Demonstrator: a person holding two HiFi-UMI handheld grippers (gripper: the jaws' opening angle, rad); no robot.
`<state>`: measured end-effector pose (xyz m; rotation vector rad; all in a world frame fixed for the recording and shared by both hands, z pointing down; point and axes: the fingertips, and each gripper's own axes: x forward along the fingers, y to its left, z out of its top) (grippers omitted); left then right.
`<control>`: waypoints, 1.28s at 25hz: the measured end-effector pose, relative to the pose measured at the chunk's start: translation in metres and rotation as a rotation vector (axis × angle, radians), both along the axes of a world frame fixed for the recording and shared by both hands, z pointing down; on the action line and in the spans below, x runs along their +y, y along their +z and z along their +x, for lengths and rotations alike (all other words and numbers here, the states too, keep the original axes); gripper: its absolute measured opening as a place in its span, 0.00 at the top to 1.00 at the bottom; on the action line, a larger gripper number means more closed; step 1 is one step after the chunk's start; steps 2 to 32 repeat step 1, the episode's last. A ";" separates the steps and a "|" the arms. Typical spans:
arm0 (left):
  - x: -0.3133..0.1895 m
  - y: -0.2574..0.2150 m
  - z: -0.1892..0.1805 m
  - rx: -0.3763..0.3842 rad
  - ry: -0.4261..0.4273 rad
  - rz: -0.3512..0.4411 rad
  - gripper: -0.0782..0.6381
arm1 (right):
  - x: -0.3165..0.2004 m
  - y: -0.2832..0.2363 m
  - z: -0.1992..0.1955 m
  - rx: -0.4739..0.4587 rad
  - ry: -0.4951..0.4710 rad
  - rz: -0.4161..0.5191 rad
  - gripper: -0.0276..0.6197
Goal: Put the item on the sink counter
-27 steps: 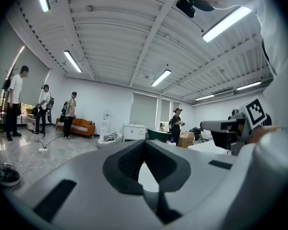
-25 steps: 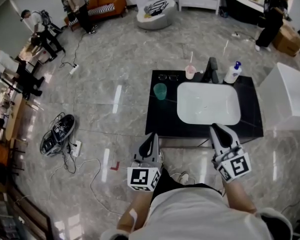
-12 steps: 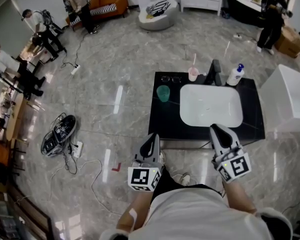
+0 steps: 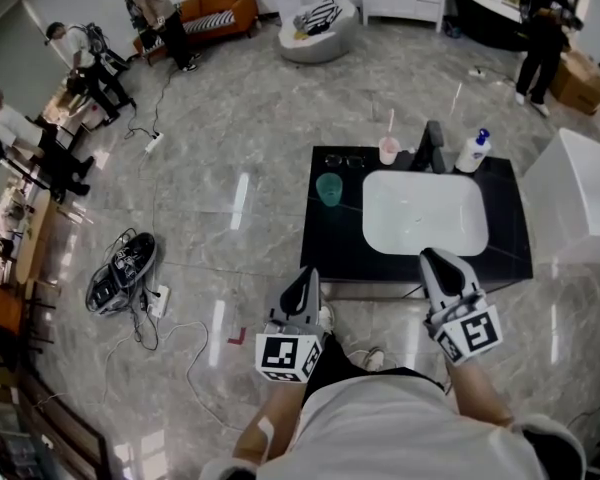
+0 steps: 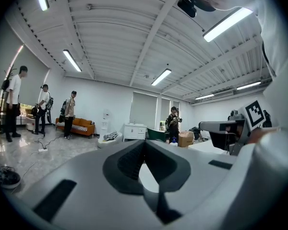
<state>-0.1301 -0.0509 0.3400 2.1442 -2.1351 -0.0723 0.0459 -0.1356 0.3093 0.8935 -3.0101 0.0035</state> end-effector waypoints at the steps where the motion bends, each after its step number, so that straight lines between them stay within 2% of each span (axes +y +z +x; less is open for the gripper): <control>1: 0.000 -0.001 0.000 0.001 -0.002 0.001 0.89 | 0.000 0.000 0.000 0.000 -0.001 0.000 0.88; 32: 0.000 -0.001 0.000 0.001 -0.002 0.001 0.89 | 0.000 0.000 0.000 0.000 -0.001 0.000 0.88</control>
